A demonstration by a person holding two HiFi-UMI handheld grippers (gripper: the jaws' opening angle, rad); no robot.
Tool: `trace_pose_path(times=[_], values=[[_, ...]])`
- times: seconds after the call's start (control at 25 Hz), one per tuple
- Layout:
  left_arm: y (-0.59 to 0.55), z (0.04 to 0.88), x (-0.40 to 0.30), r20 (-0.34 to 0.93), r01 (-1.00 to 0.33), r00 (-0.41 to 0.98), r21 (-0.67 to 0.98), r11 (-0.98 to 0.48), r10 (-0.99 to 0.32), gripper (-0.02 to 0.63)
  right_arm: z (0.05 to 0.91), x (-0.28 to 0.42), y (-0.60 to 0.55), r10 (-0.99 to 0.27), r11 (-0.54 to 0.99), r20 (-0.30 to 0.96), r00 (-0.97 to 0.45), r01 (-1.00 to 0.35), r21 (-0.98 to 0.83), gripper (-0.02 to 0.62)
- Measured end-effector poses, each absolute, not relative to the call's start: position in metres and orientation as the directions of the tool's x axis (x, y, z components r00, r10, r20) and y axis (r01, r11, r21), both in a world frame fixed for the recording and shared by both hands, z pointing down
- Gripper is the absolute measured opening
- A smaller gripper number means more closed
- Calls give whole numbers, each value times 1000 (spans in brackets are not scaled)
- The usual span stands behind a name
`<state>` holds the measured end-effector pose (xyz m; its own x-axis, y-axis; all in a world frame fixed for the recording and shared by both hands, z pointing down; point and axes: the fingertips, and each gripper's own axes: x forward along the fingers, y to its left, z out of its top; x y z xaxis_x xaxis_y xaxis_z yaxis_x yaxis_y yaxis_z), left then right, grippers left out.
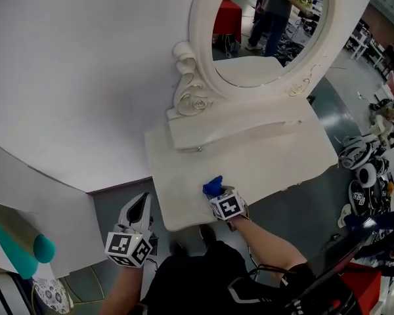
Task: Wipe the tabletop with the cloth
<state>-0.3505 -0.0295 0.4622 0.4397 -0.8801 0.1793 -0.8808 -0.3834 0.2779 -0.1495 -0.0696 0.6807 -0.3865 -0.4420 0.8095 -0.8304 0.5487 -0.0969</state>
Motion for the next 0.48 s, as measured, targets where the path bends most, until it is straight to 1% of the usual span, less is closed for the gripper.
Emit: trace_pose_path(times=[0.16,0.48], values=[[-33,465,-342,180,-858,483,291,-422,-857,8,679,-142,-39,-430,544,817,-384,-833,-104,133],[-36,466,-326,165,-810,560,315,-495,-812,8,675,-132,8,-408,473,835,-370,-867,-153,133]])
